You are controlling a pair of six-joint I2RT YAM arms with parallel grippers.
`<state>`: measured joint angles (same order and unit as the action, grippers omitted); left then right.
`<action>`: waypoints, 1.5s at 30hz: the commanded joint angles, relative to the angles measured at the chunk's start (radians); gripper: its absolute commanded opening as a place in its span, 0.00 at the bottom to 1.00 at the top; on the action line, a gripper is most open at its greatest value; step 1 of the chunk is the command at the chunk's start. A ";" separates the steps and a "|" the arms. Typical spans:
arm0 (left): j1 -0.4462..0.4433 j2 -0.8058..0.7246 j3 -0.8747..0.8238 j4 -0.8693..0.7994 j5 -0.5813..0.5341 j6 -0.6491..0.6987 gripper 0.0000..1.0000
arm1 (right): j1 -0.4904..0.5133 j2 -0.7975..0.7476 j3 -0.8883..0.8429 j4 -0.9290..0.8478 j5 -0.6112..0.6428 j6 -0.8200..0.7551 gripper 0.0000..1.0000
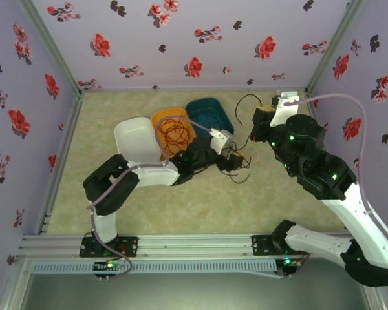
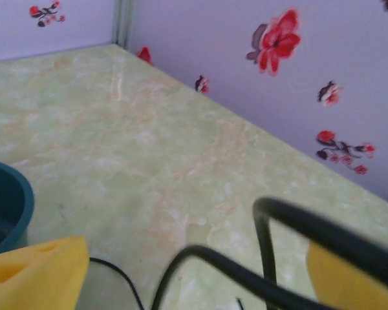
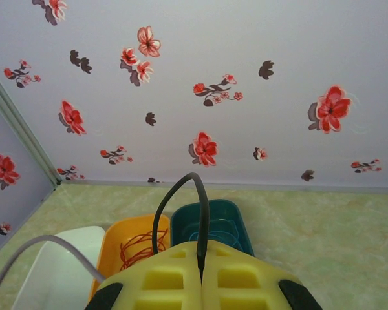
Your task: Untangle the cables
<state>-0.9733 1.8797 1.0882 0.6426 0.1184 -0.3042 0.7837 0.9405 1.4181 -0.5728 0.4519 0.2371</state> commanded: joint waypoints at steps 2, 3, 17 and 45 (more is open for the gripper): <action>0.036 0.040 0.064 -0.151 -0.129 -0.160 0.61 | -0.002 -0.039 0.007 0.033 -0.016 0.013 0.00; 0.051 0.049 0.064 -0.189 -0.146 -0.208 0.58 | -0.001 -0.046 0.015 0.025 -0.008 0.013 0.00; 0.117 0.045 -0.049 -0.244 -0.172 -0.354 0.26 | -0.002 -0.092 0.171 -0.051 0.110 -0.102 0.00; 0.004 -0.058 -0.038 -0.384 -0.209 -0.103 0.52 | -0.001 -0.100 0.303 -0.070 0.272 -0.239 0.00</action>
<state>-0.9688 1.8923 1.0431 0.2680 -0.0563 -0.4561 0.7837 0.8371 1.7309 -0.6640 0.7319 -0.0078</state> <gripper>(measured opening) 0.490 0.062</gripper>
